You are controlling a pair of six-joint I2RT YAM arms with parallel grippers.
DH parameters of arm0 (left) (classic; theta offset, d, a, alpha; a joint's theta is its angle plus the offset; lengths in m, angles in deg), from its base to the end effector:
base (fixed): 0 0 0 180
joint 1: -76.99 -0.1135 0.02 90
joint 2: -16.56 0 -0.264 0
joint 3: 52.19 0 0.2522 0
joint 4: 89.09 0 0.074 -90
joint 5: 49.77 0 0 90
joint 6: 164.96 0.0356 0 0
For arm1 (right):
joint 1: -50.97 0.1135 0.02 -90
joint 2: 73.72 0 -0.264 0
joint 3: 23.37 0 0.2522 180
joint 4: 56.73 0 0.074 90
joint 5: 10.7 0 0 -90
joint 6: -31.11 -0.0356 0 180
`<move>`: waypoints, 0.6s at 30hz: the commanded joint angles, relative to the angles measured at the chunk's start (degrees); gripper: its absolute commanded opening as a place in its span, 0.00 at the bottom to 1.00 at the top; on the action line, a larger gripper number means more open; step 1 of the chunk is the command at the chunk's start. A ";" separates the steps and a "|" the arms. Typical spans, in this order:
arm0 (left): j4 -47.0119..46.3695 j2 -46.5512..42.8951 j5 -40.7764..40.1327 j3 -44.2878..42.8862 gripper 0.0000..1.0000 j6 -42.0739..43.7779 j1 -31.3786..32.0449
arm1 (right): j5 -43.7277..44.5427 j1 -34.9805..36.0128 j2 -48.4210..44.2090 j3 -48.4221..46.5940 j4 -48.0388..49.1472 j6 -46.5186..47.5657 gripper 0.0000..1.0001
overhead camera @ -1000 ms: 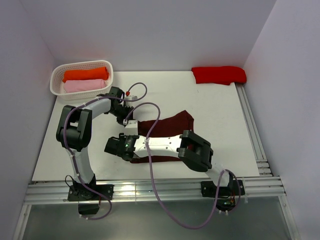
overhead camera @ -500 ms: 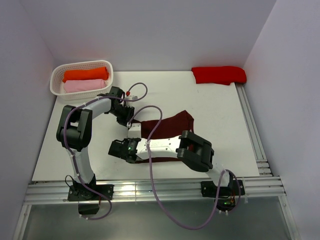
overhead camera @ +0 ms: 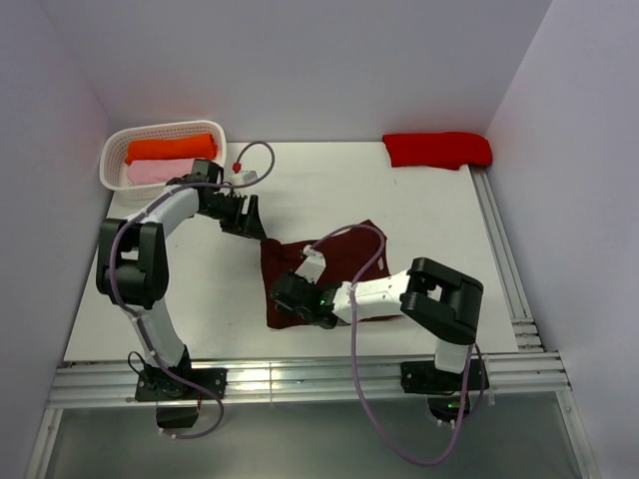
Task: Roll the t-shirts
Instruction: Roll the tshirt
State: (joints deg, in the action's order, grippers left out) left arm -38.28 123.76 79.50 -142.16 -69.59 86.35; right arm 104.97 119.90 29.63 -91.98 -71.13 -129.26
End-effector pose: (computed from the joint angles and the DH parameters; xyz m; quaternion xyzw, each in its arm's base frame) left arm 0.3682 -0.0835 0.1968 0.1820 0.9088 -0.3359 0.1678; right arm 0.1430 0.3282 0.1464 0.0890 0.9126 0.2467 0.3135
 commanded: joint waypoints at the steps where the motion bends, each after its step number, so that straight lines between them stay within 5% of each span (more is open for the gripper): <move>1: 1.44 -3.22 10.11 -0.18 0.71 3.94 -2.59 | -7.38 -1.77 -1.92 7.20 18.08 -4.59 0.15; 10: -5.49 -0.77 21.63 8.17 0.72 6.15 -3.92 | -12.84 -4.24 -0.96 20.39 42.17 -13.56 0.14; 18: -9.81 4.77 21.47 9.93 0.70 2.99 -3.57 | -16.44 -5.03 6.15 25.32 59.60 -20.06 0.12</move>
State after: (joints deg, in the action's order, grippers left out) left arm -44.85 127.32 98.49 -132.69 -65.94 82.42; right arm 91.55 114.70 33.08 -67.72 -20.16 -145.67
